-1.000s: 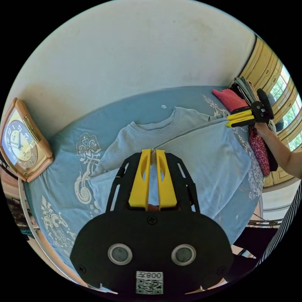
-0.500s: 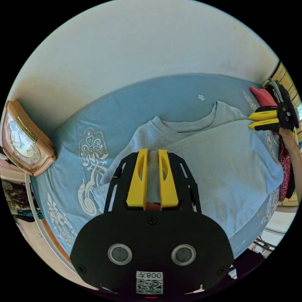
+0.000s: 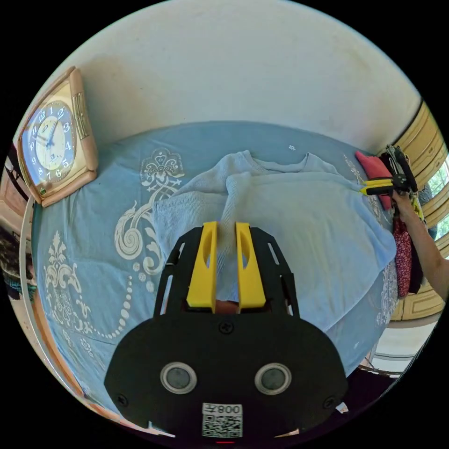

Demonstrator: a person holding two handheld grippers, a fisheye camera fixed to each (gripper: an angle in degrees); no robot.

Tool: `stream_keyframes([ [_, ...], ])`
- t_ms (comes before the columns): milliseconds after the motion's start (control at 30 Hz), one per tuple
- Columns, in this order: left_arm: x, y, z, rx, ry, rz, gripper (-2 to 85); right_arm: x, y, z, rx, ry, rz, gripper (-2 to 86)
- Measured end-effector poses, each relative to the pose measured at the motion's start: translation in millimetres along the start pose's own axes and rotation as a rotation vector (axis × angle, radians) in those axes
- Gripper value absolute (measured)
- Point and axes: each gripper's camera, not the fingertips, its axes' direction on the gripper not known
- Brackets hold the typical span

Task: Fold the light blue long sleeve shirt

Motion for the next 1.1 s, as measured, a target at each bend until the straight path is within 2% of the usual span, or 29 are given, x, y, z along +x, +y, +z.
stream_keyframes([
  [167,-17.3,-1.4,-4.9,0.046,-0.039,0.000,6.0,23.7,9.8,-15.3,-0.027,0.068,-0.064,5.6],
  [267,-32.8,-7.6,8.8,-0.001,-0.005,-0.063,6.4,52.8,3.5,20.2,-0.174,0.013,-0.030,6.3],
  [333,-40.2,-8.6,14.4,-0.026,0.018,-0.094,6.8,74.8,6.7,33.4,-0.207,-0.041,0.041,7.7],
  [433,-50.6,-2.8,1.6,0.036,0.084,-0.109,7.4,107.6,30.9,22.3,-0.085,-0.145,0.159,10.6],
  [567,-75.1,11.8,-15.7,0.152,0.128,-0.191,7.6,119.7,90.0,14.3,0.043,-0.238,0.197,11.0],
  [700,-95.5,11.0,-1.3,0.107,0.093,-0.268,7.8,109.3,139.5,39.8,0.009,-0.349,0.210,11.6],
  [833,-94.9,-5.3,33.5,-0.101,-0.051,-0.218,4.4,108.0,182.1,72.6,-0.049,-0.383,0.251,12.6],
  [1000,-91.6,-8.5,13.5,0.034,-0.152,-0.209,1.8,122.8,222.3,89.1,-0.034,-0.404,0.298,11.9],
  [1100,-92.1,-8.2,20.9,0.028,-0.044,-0.207,3.0,130.0,243.7,94.7,-0.004,-0.428,0.318,9.9],
])
